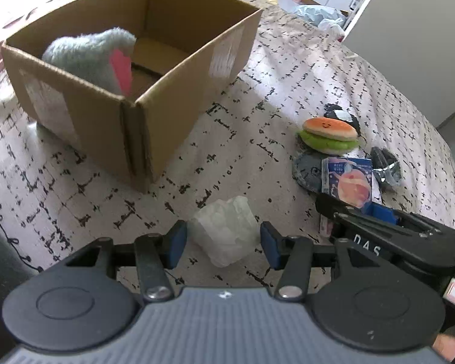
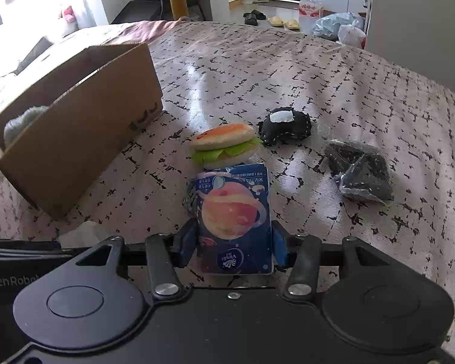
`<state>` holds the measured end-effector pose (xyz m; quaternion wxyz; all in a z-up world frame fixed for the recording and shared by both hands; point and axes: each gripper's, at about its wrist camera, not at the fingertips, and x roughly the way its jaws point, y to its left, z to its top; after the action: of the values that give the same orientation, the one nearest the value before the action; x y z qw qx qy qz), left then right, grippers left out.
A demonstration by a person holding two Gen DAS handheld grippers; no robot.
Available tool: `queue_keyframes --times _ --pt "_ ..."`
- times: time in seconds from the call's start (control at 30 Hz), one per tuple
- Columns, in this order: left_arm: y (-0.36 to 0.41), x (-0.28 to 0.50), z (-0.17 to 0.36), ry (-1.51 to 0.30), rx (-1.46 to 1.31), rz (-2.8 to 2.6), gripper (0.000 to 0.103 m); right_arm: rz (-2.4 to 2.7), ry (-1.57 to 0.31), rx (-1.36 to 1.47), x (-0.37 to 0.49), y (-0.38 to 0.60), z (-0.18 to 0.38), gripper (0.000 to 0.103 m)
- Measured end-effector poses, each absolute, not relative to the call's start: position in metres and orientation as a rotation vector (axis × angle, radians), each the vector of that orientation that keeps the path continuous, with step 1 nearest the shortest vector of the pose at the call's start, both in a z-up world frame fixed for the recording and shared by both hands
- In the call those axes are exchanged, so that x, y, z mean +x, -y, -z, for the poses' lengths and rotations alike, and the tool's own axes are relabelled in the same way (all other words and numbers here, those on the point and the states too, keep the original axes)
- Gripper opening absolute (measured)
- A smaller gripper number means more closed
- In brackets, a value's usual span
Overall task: Organize soft objects
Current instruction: 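Grasp the white plastic bag with the left gripper while the right grasps the planet-print juice carton, then carry the bag with the left gripper while the right lowers the carton into the box and opens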
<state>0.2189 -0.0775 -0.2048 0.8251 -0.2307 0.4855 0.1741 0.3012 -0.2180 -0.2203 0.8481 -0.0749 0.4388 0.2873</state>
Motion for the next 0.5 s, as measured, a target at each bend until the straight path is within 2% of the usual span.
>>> queue_keyframes --times 0.5 --pt "0.085 0.199 0.162 -0.943 -0.388 -0.307 0.052 -0.566 -0.855 -0.04 0.283 0.242 0.182 0.048"
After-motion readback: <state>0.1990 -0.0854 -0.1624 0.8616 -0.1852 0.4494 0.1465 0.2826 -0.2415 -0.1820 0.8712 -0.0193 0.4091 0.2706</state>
